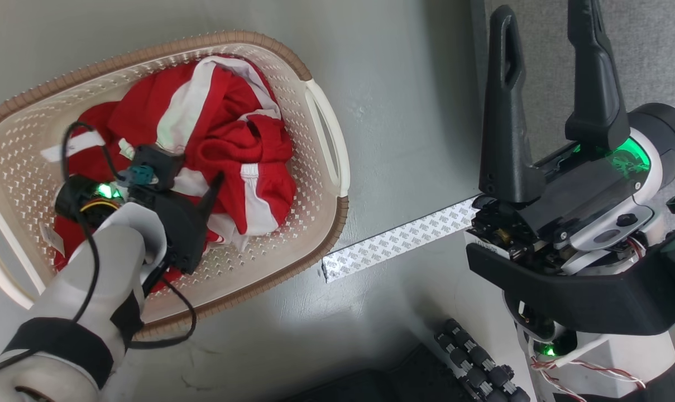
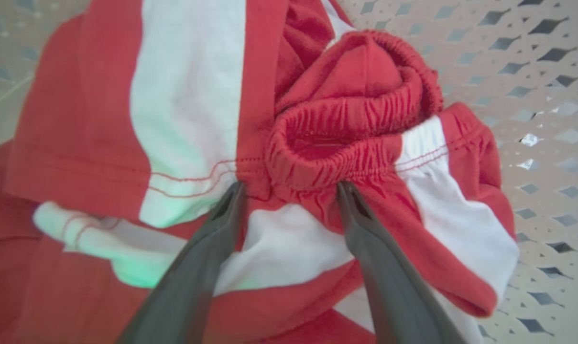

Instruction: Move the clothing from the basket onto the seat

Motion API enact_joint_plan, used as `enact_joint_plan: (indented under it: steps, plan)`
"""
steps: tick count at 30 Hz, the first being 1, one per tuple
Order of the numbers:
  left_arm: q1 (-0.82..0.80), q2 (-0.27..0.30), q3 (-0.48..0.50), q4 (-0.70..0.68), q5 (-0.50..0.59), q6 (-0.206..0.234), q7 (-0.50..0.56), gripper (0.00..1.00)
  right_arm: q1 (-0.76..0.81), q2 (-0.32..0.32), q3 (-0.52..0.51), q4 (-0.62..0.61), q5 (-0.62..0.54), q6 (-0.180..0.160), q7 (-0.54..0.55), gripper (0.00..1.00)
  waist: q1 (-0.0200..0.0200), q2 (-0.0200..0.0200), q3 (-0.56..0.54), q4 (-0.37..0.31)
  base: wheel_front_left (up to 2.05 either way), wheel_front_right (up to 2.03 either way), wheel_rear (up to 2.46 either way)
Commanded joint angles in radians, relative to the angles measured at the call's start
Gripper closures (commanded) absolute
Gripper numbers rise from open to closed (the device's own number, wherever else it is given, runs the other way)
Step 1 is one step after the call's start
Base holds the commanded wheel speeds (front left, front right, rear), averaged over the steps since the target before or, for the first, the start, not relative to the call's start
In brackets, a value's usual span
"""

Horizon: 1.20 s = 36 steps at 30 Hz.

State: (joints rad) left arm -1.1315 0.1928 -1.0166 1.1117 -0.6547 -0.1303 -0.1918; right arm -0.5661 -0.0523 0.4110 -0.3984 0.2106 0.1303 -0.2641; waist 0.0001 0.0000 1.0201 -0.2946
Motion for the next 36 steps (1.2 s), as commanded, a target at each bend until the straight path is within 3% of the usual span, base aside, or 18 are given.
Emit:
enact_joint_plan:
  steps: [1,11,12,13,14,15,23,36]
  plan:
    - [-0.001,0.002,-0.019,0.008,-0.013,0.0,0.01,0.0,-0.013,0.003,-0.003,-0.002,0.001,0.001,-0.001,0.0,-0.0001,0.0,0.005,0.001,0.0,0.0,0.0]
    - [-0.013,0.005,-0.129,-0.023,-0.04,0.0,-0.013,0.0,-0.008,0.003,-0.009,-0.01,0.015,0.001,-0.001,0.0,-0.0001,0.0,0.012,0.006,0.0,0.0,0.0]
    - [-0.016,0.011,-0.145,-0.028,-0.035,0.0,-0.022,0.15,-0.011,0.003,-0.014,-0.013,0.021,0.001,-0.001,0.0,-0.0001,0.0,0.012,0.007,0.0,0.0,0.0]
    - [-0.019,0.02,-0.156,-0.031,-0.031,0.0,-0.032,0.35,-0.016,0.003,-0.018,-0.018,0.028,0.001,-0.001,0.0,-0.0001,0.0,0.012,0.005,0.0,0.0,0.0]
    - [-0.02,0.026,-0.162,-0.033,-0.033,0.0,-0.043,0.8,-0.019,0.003,-0.02,-0.019,0.032,0.001,-0.001,0.0,-0.0001,0.0,0.01,0.005,0.0,0.0,0.0]
    - [-0.02,0.029,-0.168,-0.036,-0.036,0.0,-0.051,1.0,-0.021,0.003,-0.021,-0.02,0.036,0.001,-0.001,0.0,-0.0001,0.0,0.007,0.005,0.0,0.0,0.0]
    - [-0.021,0.051,-0.156,-0.075,-0.053,0.0,-0.073,1.0,-0.013,0.003,-0.023,-0.016,0.045,0.001,-0.001,0.0,-0.0001,0.0,-0.028,0.016,0.0,0.0,0.0]
    - [0.137,0.099,0.045,-0.287,0.053,0.017,-0.074,1.0,0.012,0.002,-0.022,0.024,0.013,0.001,-0.001,0.0,-0.0001,0.0,-0.169,0.055,0.0,0.0,0.0]
